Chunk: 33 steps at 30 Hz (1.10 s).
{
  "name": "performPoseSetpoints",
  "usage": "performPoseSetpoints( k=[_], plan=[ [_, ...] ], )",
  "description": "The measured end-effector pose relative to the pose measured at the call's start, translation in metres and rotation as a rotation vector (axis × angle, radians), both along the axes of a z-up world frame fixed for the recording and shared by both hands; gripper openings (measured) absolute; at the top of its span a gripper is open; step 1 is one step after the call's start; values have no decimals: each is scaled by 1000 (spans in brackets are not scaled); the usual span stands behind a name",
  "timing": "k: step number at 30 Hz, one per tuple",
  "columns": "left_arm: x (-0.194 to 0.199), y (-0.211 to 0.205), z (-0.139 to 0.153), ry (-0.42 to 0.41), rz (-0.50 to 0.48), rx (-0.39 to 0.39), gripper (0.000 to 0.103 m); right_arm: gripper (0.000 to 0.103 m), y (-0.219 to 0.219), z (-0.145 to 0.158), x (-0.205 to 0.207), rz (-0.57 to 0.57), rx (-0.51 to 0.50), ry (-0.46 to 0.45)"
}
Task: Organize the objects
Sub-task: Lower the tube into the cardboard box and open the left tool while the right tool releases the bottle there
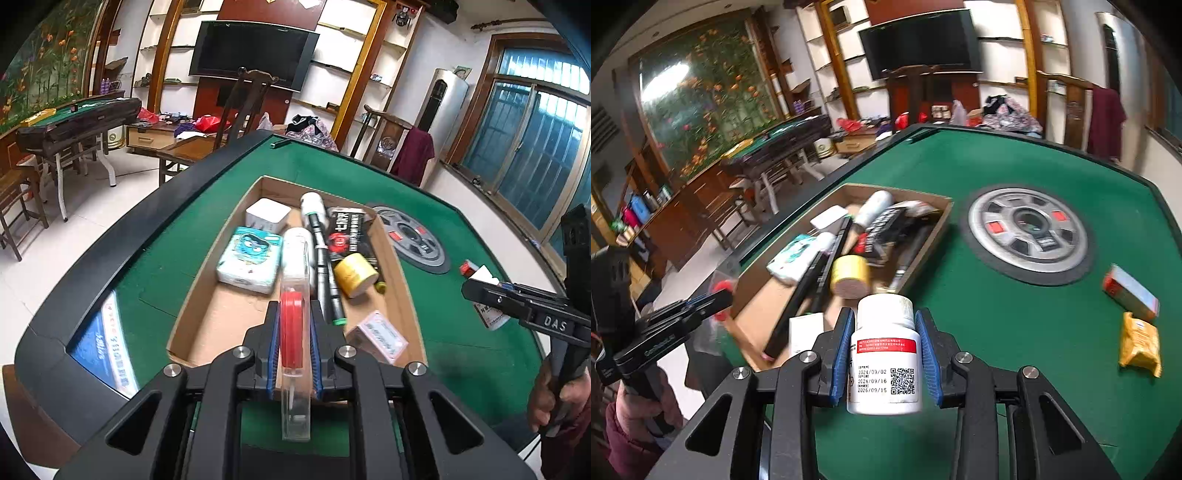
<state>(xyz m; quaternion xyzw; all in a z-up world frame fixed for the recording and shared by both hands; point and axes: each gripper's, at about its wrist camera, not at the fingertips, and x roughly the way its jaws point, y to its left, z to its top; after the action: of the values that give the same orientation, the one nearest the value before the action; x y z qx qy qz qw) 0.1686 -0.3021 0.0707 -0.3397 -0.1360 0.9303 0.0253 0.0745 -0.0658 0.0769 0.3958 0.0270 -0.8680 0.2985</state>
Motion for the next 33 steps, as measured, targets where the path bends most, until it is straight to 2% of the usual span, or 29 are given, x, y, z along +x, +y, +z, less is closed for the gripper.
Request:
performPoseSetpoints(
  k=[11,21,29,33],
  plan=[
    [-18,-19,-10,-30,-4,-42,14,38,-59,-15,3,103,32,-47],
    [-44,-31,-34,-117,0,-28,14,38,-109,-35,18,232,66,-113],
    [-55,-28,-41,-126,-7,-44,14,38,-129,-57,11,244,99,-168],
    [-59,-27,-44,-132,-5,-37,14,38,-133,-57,10,235,124,-132]
  ],
)
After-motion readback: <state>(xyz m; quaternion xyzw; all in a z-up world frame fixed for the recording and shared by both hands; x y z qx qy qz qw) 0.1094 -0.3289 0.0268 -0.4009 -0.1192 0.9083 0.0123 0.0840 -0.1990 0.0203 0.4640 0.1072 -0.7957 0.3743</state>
